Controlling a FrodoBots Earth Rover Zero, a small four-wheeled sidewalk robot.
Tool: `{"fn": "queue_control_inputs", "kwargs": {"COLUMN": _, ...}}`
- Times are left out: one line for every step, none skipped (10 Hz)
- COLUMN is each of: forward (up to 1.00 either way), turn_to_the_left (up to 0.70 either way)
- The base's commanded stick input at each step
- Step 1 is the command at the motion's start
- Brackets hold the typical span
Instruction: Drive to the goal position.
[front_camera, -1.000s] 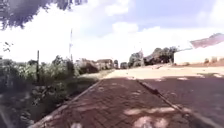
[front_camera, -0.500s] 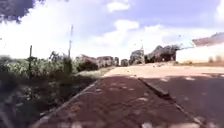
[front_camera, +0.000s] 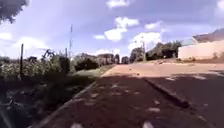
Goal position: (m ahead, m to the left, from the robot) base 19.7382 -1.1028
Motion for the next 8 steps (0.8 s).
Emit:
{"fn": "queue_control_inputs", "kwargs": {"forward": 1.0, "turn_to_the_left": -0.31}}
{"fn": "queue_control_inputs", "kwargs": {"forward": 1.0, "turn_to_the_left": -0.12}}
{"fn": "queue_control_inputs", "kwargs": {"forward": 1.0, "turn_to_the_left": -0.12}}
{"fn": "queue_control_inputs", "kwargs": {"forward": 1.0, "turn_to_the_left": -0.3}}
{"fn": "queue_control_inputs", "kwargs": {"forward": 1.0, "turn_to_the_left": -0.05}}
{"fn": "queue_control_inputs", "kwargs": {"forward": 1.0, "turn_to_the_left": 0.0}}
{"fn": "queue_control_inputs", "kwargs": {"forward": 1.0, "turn_to_the_left": 0.0}}
{"fn": "queue_control_inputs", "kwargs": {"forward": 1.0, "turn_to_the_left": 0.0}}
